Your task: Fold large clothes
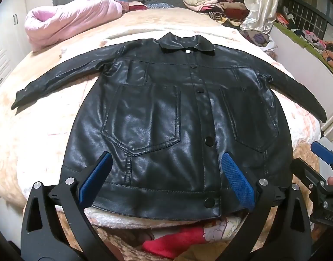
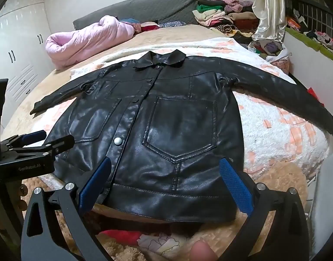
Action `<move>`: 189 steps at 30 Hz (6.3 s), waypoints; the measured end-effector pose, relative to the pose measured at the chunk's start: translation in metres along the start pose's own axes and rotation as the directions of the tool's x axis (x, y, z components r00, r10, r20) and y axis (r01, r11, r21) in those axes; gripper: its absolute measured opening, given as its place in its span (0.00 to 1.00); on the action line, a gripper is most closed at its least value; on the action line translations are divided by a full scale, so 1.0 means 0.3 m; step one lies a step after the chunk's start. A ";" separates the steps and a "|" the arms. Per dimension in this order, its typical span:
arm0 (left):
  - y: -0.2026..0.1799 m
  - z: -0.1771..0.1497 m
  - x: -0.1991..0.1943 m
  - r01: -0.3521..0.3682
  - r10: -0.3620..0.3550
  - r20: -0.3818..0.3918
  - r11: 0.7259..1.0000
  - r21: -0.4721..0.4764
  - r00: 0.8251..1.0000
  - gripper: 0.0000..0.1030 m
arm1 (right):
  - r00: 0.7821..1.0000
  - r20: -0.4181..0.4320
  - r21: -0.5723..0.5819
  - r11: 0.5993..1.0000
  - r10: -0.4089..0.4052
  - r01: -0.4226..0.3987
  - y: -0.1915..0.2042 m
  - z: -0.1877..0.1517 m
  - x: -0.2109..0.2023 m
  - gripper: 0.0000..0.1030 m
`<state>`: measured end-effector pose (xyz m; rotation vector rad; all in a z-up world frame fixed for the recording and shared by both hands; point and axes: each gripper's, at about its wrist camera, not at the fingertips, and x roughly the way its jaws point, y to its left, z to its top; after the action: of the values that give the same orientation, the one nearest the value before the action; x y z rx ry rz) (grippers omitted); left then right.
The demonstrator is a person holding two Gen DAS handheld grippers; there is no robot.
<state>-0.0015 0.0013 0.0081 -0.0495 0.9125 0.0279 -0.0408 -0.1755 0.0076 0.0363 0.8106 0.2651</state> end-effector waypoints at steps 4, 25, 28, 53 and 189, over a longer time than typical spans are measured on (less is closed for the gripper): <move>-0.003 -0.002 -0.001 -0.003 0.003 0.000 1.000 0.000 1.000 0.91 | 1.000 -0.003 -0.001 1.000 0.000 0.000 0.000 -0.001 0.002 0.96; 0.000 -0.003 0.001 0.001 -0.001 0.006 1.000 -0.001 1.000 0.91 | 0.999 0.014 0.020 0.999 -0.030 0.030 -0.021 0.005 -0.006 0.96; -0.001 -0.003 -0.001 0.001 -0.001 0.003 1.000 -0.002 1.000 0.91 | 0.999 0.014 0.019 0.999 -0.032 0.032 -0.021 0.005 -0.006 0.96; -0.024 0.000 0.011 0.021 -0.021 -0.009 1.000 0.003 1.000 0.91 | 0.999 0.028 0.008 0.999 -0.032 0.032 -0.026 0.013 -0.006 0.96; -0.365 0.679 0.608 0.154 -0.150 -0.104 0.988 0.024 0.983 0.91 | 0.858 0.289 0.939 0.301 -0.424 -0.168 -1.329 0.224 0.326 0.19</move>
<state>0.2760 -0.0963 -0.0085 -0.0914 1.0091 -0.1325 0.1597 -0.5320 -0.0685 1.1724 0.3168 -0.4561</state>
